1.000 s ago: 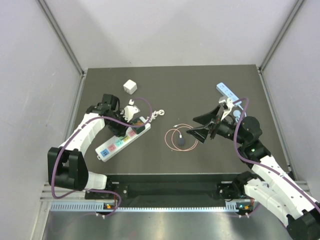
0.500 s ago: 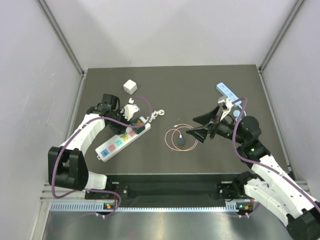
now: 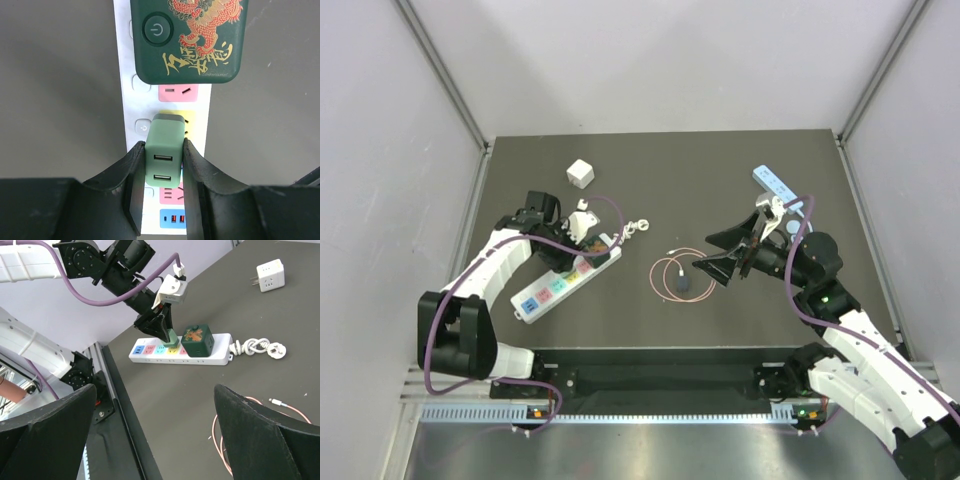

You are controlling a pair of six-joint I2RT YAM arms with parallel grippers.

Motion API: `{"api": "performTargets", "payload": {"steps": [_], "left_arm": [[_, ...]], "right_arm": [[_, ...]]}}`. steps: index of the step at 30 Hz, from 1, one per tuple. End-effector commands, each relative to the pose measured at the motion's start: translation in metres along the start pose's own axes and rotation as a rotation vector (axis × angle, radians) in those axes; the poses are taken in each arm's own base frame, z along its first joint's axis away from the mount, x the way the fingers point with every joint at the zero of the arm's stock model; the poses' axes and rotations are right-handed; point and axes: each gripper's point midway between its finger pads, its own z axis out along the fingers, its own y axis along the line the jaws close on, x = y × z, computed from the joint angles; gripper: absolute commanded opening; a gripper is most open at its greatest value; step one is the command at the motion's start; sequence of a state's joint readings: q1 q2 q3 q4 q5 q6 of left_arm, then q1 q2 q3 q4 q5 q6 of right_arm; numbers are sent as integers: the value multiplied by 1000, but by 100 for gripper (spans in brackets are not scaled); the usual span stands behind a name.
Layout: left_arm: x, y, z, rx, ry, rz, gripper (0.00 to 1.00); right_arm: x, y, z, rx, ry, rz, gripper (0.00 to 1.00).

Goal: Insert the plug

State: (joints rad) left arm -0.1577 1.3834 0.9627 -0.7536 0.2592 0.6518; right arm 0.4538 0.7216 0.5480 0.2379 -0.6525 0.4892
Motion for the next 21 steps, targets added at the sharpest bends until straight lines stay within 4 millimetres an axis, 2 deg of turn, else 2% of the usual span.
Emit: {"api": "performTargets", "payload": {"steps": [1, 12, 18, 21], "left_arm": [[-3, -2, 1, 5, -31, -7, 0], [6, 1, 18, -7, -14, -24, 0], [14, -11, 28, 37, -15, -56, 0], [25, -12, 35, 21, 6, -69, 0]], "right_arm": [[-12, 4, 0, -19, -27, -45, 100], [-10, 2, 0, -15, -20, -40, 100], [-7, -1, 1, -6, -12, -32, 100], [-8, -1, 1, -4, -12, -32, 100]]}}
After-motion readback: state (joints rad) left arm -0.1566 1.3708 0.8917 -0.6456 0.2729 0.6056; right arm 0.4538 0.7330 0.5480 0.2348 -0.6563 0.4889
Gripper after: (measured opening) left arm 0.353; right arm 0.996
